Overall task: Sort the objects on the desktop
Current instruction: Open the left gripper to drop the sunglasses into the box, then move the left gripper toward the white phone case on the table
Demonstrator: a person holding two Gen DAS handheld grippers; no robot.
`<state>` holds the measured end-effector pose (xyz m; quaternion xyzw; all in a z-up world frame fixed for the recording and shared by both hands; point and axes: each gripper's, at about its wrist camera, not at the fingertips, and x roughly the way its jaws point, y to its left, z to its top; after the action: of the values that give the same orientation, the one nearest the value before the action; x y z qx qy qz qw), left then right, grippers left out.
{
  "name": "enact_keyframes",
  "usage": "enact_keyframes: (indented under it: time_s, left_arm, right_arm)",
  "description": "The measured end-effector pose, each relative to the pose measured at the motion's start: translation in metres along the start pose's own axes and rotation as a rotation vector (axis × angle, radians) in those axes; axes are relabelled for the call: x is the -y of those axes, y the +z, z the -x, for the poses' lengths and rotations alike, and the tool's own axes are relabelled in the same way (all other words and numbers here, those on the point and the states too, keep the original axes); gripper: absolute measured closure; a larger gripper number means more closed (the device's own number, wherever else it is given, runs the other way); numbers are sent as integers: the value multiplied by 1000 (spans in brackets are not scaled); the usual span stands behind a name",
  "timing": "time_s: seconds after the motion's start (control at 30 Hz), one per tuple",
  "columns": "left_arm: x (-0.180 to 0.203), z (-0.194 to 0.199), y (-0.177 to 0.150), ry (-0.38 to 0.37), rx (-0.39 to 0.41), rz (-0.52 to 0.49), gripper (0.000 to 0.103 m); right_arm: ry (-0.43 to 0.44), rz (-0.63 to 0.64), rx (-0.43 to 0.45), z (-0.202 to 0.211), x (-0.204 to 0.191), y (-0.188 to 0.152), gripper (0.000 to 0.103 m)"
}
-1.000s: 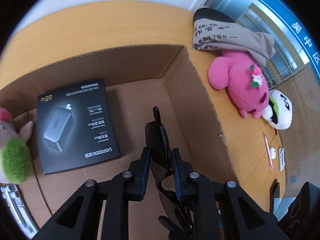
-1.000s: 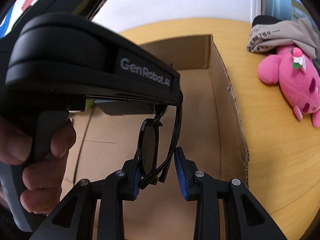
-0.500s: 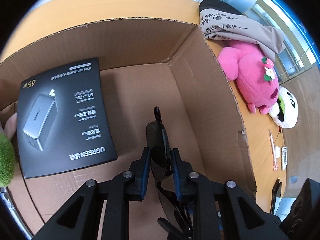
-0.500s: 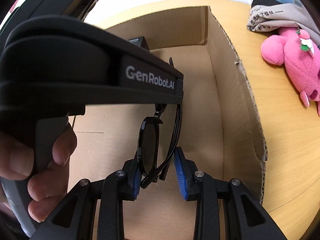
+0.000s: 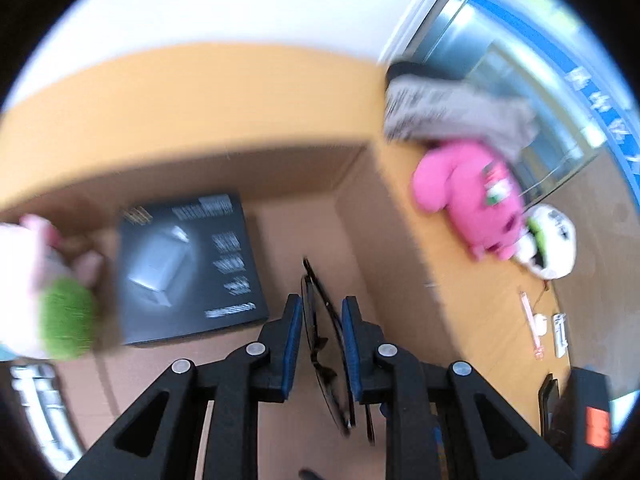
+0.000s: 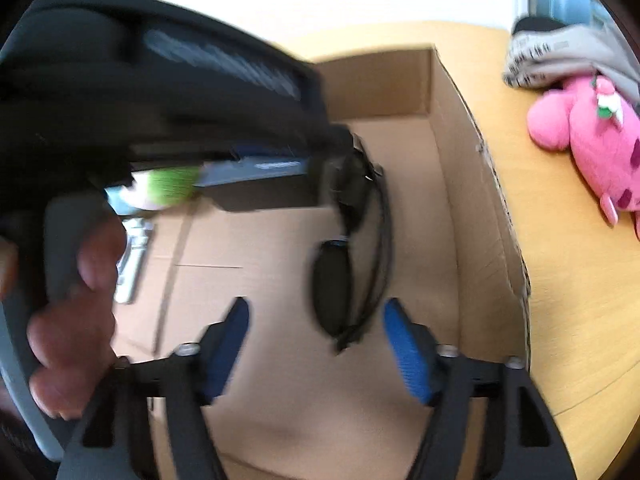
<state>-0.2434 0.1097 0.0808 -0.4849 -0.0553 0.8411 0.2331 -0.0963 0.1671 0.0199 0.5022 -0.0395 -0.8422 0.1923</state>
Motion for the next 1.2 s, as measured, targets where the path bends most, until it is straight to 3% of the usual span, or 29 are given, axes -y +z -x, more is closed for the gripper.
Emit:
enact_keyframes:
  time_s: [0.07,0.1,0.13,0.23,0.4,0.57,0.67,0.77,1.0,1.07,1.1,1.13,1.17,1.2]
  left_arm:
    - [8,43,-9,-1,94,-43,67]
    - [12,64,-16,14,142,-65,53]
    - [15,83,-24,39,189,-85,40]
    - [21,142,-55,111,347,-143,24]
    - [18,203,-122,249,508,-130,24]
    - [13,214,-186,298,501,-63,24]
    - [9,227,-215,262,526,0,24]
    - [11,241,-228,275,571,21,24]
    - [11,254,-246,330,587,27,24]
    - [8,253,-250,334,569,32,26]
    - [6,253,-252,329,560,34,33]
    - [4,252,-252,312,548,34,66]
    - [2,251,-252,289,527,35,90]
    - [-1,248,-251,272,496,40,100]
  right_arm:
    - [-50,45,40,17,-11,-10,4]
    - [-87,72,70,29,-17,-17,1]
    - [-96,88,95,38,-20,-21,1]
    - [-82,102,164,64,-31,-27,1]
    - [-94,127,279,109,-41,-54,0]
    - [-97,154,300,134,-71,-80,0]
    - [-101,175,307,141,-81,-92,0]
    - [-106,204,318,149,-90,-102,0]
    - [-92,196,335,159,-99,-111,0]
    - [-98,209,335,159,-105,-112,0]
    - [-100,219,334,159,-108,-113,0]
    - [-97,232,331,159,-111,-115,1]
    - [-91,243,331,159,-114,-117,3]
    - [-96,253,334,159,-116,-118,17]
